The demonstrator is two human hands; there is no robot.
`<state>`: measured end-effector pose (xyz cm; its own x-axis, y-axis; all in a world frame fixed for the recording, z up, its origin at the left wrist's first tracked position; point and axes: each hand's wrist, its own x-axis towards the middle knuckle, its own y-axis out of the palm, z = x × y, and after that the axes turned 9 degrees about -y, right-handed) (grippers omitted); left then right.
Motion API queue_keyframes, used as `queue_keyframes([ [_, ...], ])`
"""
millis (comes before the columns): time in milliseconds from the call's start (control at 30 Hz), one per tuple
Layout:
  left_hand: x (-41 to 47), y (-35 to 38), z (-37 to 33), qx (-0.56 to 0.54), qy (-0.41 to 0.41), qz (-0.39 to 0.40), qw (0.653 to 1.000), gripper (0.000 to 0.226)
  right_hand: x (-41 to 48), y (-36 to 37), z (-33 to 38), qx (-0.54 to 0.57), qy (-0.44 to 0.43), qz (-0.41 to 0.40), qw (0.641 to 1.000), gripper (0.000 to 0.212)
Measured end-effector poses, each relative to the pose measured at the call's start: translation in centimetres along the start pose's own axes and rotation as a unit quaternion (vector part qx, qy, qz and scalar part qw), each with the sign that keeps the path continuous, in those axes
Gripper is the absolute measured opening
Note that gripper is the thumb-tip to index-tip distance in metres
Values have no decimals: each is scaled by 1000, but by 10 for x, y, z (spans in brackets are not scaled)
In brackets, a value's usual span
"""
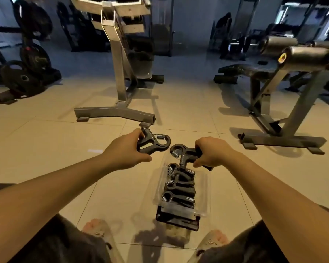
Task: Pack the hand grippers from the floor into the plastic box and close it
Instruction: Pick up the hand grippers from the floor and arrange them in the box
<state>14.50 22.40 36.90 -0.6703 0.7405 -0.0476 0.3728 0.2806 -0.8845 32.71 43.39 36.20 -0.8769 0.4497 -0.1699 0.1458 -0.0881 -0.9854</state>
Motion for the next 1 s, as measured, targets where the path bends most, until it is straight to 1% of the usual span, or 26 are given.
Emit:
queue_keyframes([
  [133, 31, 16, 7, 26, -7, 18, 999, 60, 38, 25, -24, -6, 16, 35, 999, 49],
  [267, 73, 33, -11, 30, 31, 23, 999, 57, 71, 58, -47, -5, 27, 66, 997, 46],
  [433, 104, 59, -4, 52, 40, 51, 997, 52, 114, 104, -64, 40, 56, 85, 994, 42],
  [533, 121, 64, 8, 47, 25, 55, 997, 53, 130, 148, -66, 93, 73, 85, 989, 42],
  [633, 137, 74, 18, 6, -22, 63, 998, 55, 144, 178, -73, 75, 47, 96, 991, 42],
  [700, 145, 86, 22, -42, -64, 72, 994, 56, 156, 186, -78, 68, 36, 95, 992, 42],
  [733, 149, 92, 24, -48, -71, 76, 993, 56, 162, 189, -80, 73, 37, 89, 993, 42],
  [900, 169, 109, 32, 38, -35, 90, 995, 53, 193, 210, -70, 70, 36, 85, 993, 46],
  [1000, 181, 113, 38, 47, -38, 97, 993, 53, 201, 222, -70, 53, 38, 91, 994, 49],
])
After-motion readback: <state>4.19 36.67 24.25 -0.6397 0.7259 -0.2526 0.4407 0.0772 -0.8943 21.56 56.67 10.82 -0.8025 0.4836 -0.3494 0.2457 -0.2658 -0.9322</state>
